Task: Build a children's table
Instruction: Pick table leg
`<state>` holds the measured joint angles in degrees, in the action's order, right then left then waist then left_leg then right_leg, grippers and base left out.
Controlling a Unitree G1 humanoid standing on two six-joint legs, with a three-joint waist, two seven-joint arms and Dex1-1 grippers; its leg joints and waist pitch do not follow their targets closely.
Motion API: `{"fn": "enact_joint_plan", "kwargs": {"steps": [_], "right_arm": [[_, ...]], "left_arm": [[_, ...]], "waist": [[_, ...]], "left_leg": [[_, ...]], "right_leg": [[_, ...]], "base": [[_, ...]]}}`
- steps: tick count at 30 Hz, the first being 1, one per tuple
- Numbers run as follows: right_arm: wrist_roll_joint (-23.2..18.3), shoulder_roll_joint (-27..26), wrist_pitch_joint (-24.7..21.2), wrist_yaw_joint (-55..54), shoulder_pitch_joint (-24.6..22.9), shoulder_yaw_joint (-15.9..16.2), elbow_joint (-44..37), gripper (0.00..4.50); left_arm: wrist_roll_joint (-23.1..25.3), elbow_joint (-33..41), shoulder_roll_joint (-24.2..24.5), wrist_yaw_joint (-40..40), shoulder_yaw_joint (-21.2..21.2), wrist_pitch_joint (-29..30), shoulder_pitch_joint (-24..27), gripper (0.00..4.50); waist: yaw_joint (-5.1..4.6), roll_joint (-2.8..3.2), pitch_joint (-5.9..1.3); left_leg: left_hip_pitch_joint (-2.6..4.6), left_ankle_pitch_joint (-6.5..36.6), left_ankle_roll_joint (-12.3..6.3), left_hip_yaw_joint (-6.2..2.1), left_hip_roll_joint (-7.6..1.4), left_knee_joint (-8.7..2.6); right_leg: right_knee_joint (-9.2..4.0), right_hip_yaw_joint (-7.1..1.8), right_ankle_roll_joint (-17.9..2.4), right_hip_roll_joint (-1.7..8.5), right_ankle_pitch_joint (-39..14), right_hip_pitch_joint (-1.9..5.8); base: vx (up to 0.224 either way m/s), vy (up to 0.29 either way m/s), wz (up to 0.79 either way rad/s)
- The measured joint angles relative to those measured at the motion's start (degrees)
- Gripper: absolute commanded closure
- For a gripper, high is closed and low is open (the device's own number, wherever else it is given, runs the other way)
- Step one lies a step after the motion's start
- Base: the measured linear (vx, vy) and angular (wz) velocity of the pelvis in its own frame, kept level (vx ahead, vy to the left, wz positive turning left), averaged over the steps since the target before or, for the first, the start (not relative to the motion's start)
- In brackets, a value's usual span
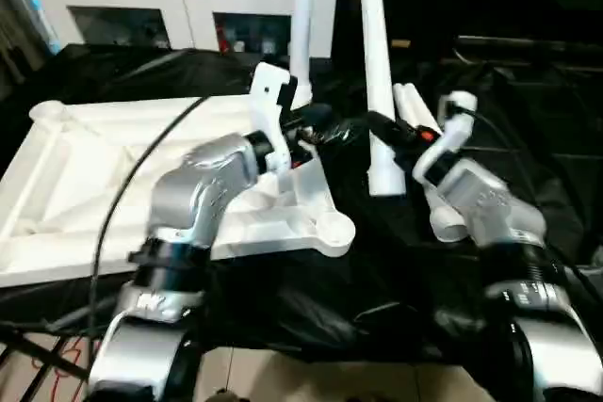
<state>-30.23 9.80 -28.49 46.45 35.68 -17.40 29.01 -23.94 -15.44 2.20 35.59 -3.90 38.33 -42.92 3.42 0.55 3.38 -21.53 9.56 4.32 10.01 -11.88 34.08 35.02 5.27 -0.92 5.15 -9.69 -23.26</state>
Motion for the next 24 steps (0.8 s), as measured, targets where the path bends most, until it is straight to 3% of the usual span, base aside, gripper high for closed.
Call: {"fn": "enact_joint_plan", "kwargs": {"steps": [6, 11, 15, 18, 24], "right_arm": [[-4.1, 0.3, -2.8, 6.3, -3.3, 2.4, -7.0, 2.66], [-5.0, 0.3, -3.6, 8.0, -5.1, 4.6, -9.9, 2.66], [-4.9, 0.7, -4.7, 8.9, -5.9, 5.6, -11.6, 2.66], [-3.7, 0.7, -4.7, 9.0, -6.3, 7.2, -12.6, 2.66], [4.4, -0.7, 0.5, 1.4, -5.7, 12.6, -12.6, 2.66]], "left_arm": [[-2.3, -3.0, -2.8, -1.7, -2.2, 1.4, -2.6, 0.61], [-6.4, -3.6, -5.1, -3.5, -5.1, 3.7, -3.4, 0.61], [-7.0, -4.2, -5.9, -4.8, -5.6, 3.8, -4.9, 0.61], [-7.1, -6.1, -6.4, -6.6, -6.7, 3.8, -5.2, 0.78], [-6.0, -8.4, -6.7, -13.4, -8.7, 3.7, -5.5, 1.21]], "waist": [[0.18, 0.01, -0.01], [0.21, 0.01, 0.00], [0.27, 0.01, -0.01], [0.25, 0.01, 0.00], [-0.10, 0.01, -0.01]], "left_leg": [[0.01, 0.0, 0.00, -0.05, 0.00, 0.05], [-0.05, 0.0, 0.00, -0.09, 0.00, 0.05], [-0.07, 0.0, 0.00, -0.11, 0.00, 0.05], [-0.14, 0.0, 0.00, -0.13, 0.01, 0.05], [-0.20, 0.0, 0.01, -0.19, 0.00, 0.05]], "right_leg": [[0.00, 0.05, 0.0, 0.03, 0.0, 0.06], [-0.04, 0.09, 0.0, 0.04, 0.0, 0.05], [-0.07, 0.11, 0.0, 0.04, 0.0, 0.05], [-0.09, 0.13, 0.1, 0.04, 0.0, 0.04], [-0.09, 0.18, 0.1, 0.03, 0.0, 0.00]], "base": [[0.000, 0.000, 0.00], [0.000, 0.000, 0.00], [0.000, 0.000, 0.00], [0.000, 0.000, 0.00], [0.000, 0.000, 0.00]]}}
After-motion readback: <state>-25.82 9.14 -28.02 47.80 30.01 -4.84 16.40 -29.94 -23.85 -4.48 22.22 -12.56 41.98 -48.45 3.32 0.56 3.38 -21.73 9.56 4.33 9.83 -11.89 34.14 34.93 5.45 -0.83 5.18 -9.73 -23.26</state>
